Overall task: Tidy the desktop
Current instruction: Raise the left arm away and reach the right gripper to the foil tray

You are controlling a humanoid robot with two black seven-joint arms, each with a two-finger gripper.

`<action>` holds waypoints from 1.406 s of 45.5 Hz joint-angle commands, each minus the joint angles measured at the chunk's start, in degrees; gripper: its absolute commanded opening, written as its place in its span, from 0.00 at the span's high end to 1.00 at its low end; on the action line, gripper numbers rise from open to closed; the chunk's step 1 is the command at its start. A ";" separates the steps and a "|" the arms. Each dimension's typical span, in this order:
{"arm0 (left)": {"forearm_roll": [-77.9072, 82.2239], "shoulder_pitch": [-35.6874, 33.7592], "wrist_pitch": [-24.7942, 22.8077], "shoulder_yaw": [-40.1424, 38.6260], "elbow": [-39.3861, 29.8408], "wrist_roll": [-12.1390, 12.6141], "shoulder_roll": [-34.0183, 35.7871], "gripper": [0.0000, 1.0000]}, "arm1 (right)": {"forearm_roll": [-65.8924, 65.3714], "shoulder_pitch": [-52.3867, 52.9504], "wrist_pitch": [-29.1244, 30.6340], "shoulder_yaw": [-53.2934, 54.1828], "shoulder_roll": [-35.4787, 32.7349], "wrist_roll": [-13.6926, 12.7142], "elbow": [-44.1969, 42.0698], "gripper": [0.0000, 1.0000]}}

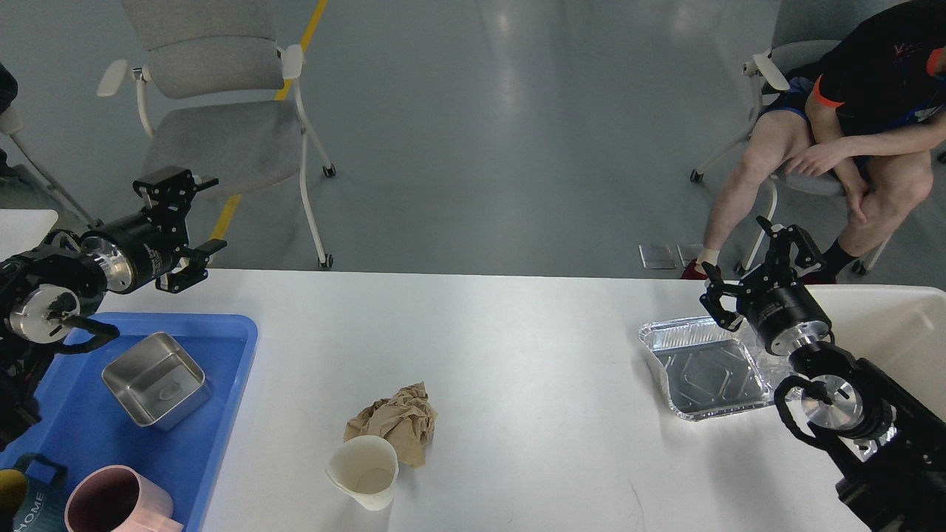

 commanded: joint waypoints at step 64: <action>0.08 10.12 2.83 -20.43 1.42 -5.68 -31.05 0.04 | -18.36 10.19 18.57 -39.56 -65.77 -11.16 27.78 0.00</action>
